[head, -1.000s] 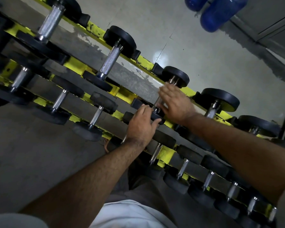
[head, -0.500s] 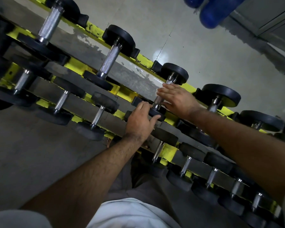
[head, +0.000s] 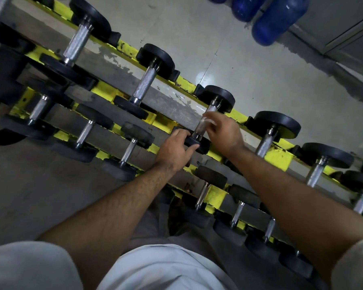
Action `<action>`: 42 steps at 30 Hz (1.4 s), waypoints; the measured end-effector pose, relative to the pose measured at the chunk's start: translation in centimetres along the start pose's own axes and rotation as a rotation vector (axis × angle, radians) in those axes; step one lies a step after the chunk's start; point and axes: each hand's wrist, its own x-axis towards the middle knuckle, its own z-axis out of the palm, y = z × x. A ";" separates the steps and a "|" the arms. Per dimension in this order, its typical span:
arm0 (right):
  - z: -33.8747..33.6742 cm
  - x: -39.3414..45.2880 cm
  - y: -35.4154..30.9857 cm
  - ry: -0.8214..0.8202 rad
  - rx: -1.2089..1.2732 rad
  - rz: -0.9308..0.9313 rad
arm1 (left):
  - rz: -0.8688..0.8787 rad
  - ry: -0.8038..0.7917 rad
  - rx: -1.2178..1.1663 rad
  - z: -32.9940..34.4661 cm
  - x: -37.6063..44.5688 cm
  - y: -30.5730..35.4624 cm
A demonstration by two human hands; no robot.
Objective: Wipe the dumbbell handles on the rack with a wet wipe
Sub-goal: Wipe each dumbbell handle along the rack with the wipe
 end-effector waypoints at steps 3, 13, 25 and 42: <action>0.3 -0.2 -0.2 0.023 0.309 0.321 | 0.053 -0.049 0.041 -0.4 0.2 -0.4; 0.1 0.7 -0.2 0.029 0.783 0.797 | 0.057 -0.132 0.081 0.1 2.5 -2.5; -0.1 0.7 0.6 0.031 0.960 0.795 | 0.267 0.000 0.487 0.8 2.3 -1.1; 0.3 2.7 3.6 0.255 -0.095 -0.277 | 0.150 -0.017 0.620 1.1 0.5 3.6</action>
